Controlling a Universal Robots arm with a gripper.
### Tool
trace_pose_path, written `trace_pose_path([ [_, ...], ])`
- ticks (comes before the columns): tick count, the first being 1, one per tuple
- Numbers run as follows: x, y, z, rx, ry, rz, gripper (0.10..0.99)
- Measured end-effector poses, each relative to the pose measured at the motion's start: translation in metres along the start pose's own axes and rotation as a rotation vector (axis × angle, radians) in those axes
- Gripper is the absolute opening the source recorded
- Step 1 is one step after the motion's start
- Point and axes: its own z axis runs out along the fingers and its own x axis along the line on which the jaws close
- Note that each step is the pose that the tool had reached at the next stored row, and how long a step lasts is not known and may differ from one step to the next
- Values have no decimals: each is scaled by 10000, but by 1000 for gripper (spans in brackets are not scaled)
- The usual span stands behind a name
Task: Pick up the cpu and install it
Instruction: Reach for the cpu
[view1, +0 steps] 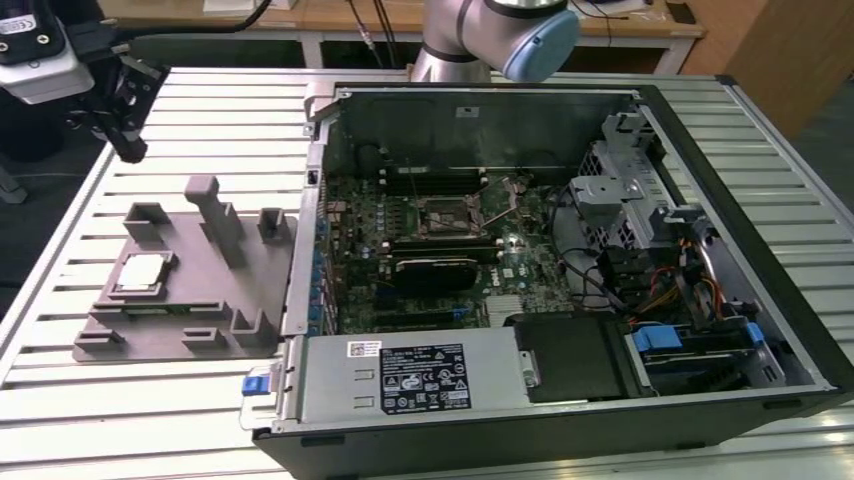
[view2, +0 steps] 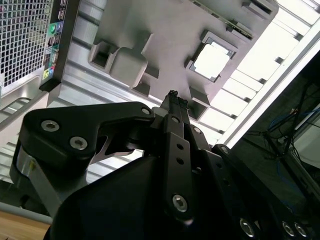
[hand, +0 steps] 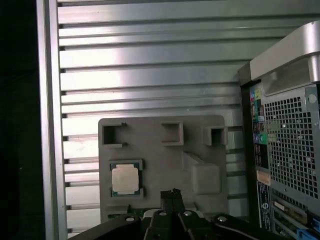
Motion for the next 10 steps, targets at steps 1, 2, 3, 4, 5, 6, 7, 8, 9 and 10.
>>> trace_pose_path([
  [1,10,-1,5,0,0,0,106],
  [2,19,-2,11,0,0,0,106],
  [3,29,-3,16,0,0,0,106],
  [4,39,-4,21,0,0,0,106],
  [5,50,-5,27,0,0,0,106],
  [6,61,-6,34,0,-1,0,106],
  [7,73,-7,41,-1,-1,0,106],
  [8,84,-9,48,0,0,0,106],
  [9,96,-10,55,1,0,0,106],
  [10,108,-11,63,0,0,0,106],
])
